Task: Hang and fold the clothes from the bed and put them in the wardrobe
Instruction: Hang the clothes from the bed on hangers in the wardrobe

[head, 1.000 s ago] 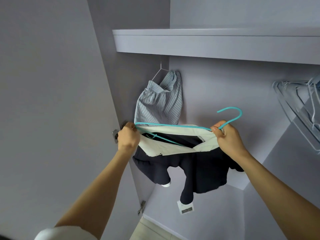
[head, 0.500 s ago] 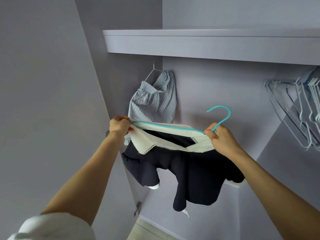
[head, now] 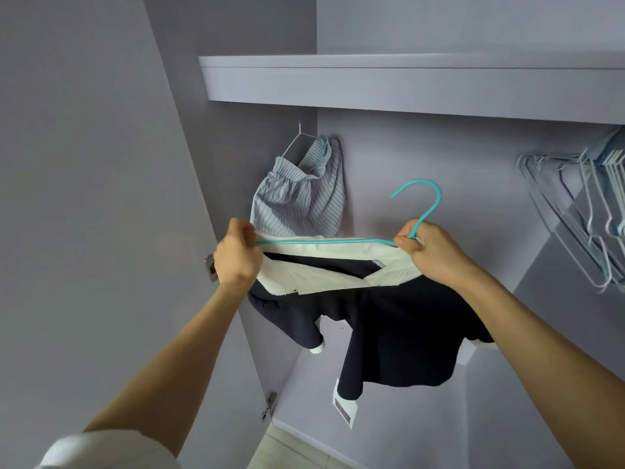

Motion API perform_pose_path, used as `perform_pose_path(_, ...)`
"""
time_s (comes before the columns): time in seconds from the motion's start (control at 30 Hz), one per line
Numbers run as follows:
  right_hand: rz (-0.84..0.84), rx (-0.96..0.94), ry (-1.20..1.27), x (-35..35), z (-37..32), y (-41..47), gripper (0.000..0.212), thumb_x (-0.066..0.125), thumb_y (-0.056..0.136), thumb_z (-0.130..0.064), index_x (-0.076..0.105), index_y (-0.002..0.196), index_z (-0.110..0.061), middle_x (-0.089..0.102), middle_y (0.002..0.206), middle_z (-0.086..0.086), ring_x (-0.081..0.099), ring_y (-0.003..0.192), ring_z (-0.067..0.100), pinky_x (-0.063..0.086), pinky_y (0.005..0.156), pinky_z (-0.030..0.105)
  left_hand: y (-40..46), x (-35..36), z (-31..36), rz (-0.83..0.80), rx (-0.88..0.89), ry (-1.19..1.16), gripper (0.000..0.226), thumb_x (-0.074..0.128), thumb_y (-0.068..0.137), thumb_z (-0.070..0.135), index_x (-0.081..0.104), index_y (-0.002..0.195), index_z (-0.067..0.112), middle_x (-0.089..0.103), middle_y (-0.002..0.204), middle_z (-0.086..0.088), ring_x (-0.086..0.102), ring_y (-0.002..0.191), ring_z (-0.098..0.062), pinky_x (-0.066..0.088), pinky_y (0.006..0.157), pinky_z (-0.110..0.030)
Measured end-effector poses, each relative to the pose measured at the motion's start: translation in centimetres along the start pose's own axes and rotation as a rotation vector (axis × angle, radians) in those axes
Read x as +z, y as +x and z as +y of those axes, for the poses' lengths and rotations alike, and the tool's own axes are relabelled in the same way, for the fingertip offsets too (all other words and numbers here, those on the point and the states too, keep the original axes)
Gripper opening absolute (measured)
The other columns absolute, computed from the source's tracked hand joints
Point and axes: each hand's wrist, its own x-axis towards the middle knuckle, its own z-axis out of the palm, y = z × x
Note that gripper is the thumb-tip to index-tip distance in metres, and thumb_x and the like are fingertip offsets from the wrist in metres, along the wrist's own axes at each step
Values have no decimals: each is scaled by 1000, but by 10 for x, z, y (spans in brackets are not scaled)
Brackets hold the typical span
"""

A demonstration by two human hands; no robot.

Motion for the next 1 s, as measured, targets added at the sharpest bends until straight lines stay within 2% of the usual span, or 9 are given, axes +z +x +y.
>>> perform_pose_path(0.1,-22,-91,21,6,-3,-6,14,49,93,-10,54,82,-18,63,89,2,57,89,23,43,81,34,11,-1,-4,-103,-218,-107,31,42,91,6,57,118,10,64,114,-14,52,111,-36,42,89,-37)
perform_pose_path(0.2,-112,-180,93,10,-4,-12,20,49,94,-10,58,97,-27,65,88,-8,61,93,12,43,83,19,7,-4,-5,-129,-98,35,31,38,92,4,61,112,10,65,107,-18,54,102,-40,40,78,-35)
perform_pose_path(0.3,-129,-205,166,8,-7,-11,25,52,94,-10,60,106,-30,59,81,-19,58,81,-3,39,73,7,2,-6,-4,-105,12,110,30,36,92,3,60,107,9,65,100,-17,55,94,-40,39,75,-36)
perform_pose_path(0.4,-147,-238,228,12,-7,-11,28,57,92,-8,63,89,-36,62,85,-20,56,78,-6,40,77,11,2,-7,-6,-104,18,112,30,36,92,2,60,107,9,65,100,-16,55,94,-40,42,77,-38)
perform_pose_path(0.6,-173,-174,68,20,12,-8,36,55,92,-20,61,77,-52,62,81,-19,55,81,10,45,82,32,13,-11,-4,-73,-15,92,30,37,92,3,61,109,9,65,103,-17,55,95,-39,36,71,-32)
perform_pose_path(0.77,-313,-130,-370,33,12,-9,18,47,94,-40,64,96,-47,62,102,-13,58,91,15,47,83,32,17,-15,31,-51,134,70,30,39,90,3,62,108,11,66,100,-14,55,92,-36,34,70,-32)
perform_pose_path(0.83,-272,-102,-283,30,10,-7,17,51,93,-37,66,97,-42,63,102,-14,59,92,13,48,85,33,20,-16,37,-110,176,68,29,40,91,4,62,108,12,66,98,-13,56,93,-37,36,71,-31)
perform_pose_path(0.93,-193,-38,69,19,6,1,16,60,89,-19,63,78,-30,67,78,-11,65,79,12,49,81,35,16,-17,43,-260,287,55,23,45,93,6,63,107,12,61,84,-3,57,85,-29,37,70,-27)
perform_pose_path(1.0,-178,-25,39,21,4,7,19,59,89,-16,57,72,-26,64,66,-9,59,68,12,46,72,32,9,-16,50,-347,350,16,20,48,94,7,64,106,11,63,83,-3,57,82,-24,38,71,-26)
